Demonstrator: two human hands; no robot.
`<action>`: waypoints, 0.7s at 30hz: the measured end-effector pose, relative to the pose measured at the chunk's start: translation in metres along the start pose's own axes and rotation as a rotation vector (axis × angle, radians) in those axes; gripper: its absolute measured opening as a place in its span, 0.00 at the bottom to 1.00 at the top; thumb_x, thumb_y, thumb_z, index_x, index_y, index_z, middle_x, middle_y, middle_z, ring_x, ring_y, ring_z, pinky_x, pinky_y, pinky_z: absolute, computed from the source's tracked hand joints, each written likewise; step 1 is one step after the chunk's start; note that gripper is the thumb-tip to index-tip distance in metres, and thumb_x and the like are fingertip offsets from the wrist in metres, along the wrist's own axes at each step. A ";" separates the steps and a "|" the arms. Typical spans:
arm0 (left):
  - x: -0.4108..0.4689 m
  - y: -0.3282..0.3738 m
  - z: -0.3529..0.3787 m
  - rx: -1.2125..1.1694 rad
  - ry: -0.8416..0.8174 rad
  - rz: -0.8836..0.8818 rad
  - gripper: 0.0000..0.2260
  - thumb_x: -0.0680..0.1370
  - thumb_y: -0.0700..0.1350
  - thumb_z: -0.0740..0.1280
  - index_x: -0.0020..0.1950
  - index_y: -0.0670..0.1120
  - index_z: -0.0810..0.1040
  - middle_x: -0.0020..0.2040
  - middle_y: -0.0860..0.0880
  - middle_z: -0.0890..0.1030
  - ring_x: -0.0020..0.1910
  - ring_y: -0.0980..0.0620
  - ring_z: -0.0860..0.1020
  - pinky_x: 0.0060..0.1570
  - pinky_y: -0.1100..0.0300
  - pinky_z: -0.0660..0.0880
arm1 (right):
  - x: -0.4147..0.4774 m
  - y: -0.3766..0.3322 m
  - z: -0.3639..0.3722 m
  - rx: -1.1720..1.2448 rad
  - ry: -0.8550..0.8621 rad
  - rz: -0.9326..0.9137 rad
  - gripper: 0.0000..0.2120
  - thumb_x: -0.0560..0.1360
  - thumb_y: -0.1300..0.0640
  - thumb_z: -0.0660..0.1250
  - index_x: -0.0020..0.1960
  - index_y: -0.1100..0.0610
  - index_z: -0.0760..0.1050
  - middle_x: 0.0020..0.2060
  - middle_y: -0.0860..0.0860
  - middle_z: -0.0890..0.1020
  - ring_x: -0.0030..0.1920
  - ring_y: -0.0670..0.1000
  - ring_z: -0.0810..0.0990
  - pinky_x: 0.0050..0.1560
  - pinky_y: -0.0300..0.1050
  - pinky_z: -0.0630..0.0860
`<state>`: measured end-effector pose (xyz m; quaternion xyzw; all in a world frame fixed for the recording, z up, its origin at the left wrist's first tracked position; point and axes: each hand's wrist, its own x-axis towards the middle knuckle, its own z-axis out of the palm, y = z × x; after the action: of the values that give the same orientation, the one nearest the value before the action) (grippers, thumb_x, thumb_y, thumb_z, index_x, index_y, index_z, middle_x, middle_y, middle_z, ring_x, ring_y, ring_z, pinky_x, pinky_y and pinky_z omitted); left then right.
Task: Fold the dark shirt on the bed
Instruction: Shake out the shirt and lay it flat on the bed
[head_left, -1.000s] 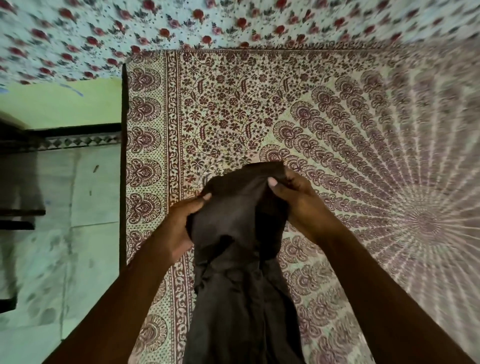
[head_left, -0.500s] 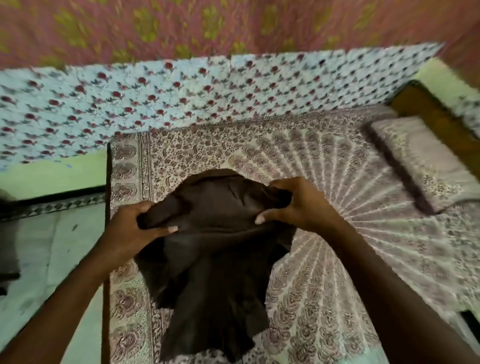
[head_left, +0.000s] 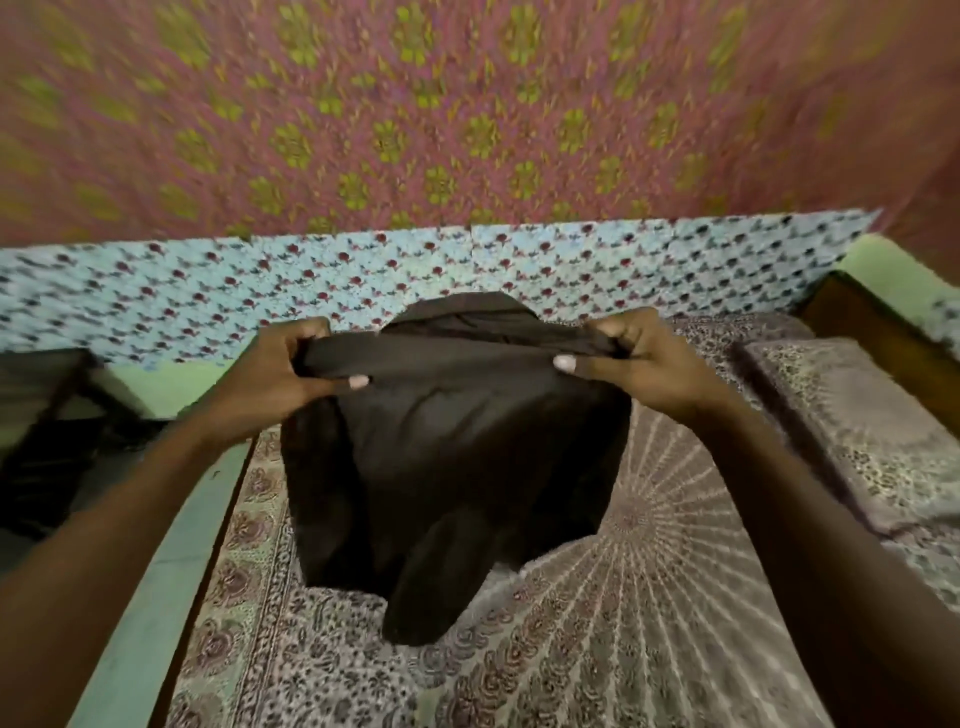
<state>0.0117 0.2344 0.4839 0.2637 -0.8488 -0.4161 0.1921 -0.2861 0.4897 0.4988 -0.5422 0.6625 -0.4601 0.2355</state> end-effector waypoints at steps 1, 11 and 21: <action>0.002 0.013 -0.001 0.076 0.031 0.042 0.15 0.73 0.37 0.79 0.40 0.42 0.72 0.35 0.51 0.76 0.37 0.53 0.76 0.40 0.58 0.72 | -0.006 -0.007 -0.016 -0.024 -0.035 0.007 0.25 0.74 0.54 0.78 0.32 0.64 0.65 0.27 0.57 0.70 0.28 0.59 0.71 0.33 0.47 0.68; -0.004 0.127 -0.012 0.509 -0.028 0.193 0.15 0.71 0.46 0.82 0.54 0.49 0.83 0.48 0.53 0.83 0.48 0.51 0.81 0.50 0.53 0.75 | -0.037 -0.050 -0.126 -0.724 -0.016 -0.027 0.22 0.72 0.53 0.81 0.32 0.48 0.69 0.27 0.44 0.70 0.30 0.43 0.68 0.34 0.44 0.62; -0.015 0.161 -0.039 0.351 -0.106 0.027 0.11 0.64 0.51 0.85 0.41 0.49 0.88 0.37 0.59 0.87 0.38 0.60 0.83 0.46 0.56 0.78 | -0.079 -0.077 -0.167 -0.374 0.231 0.048 0.22 0.76 0.55 0.78 0.31 0.58 0.69 0.29 0.58 0.69 0.32 0.54 0.71 0.36 0.48 0.67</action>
<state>-0.0012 0.3025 0.6350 0.2594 -0.9207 -0.2725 0.1035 -0.3593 0.6235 0.6282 -0.5041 0.7717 -0.3825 0.0642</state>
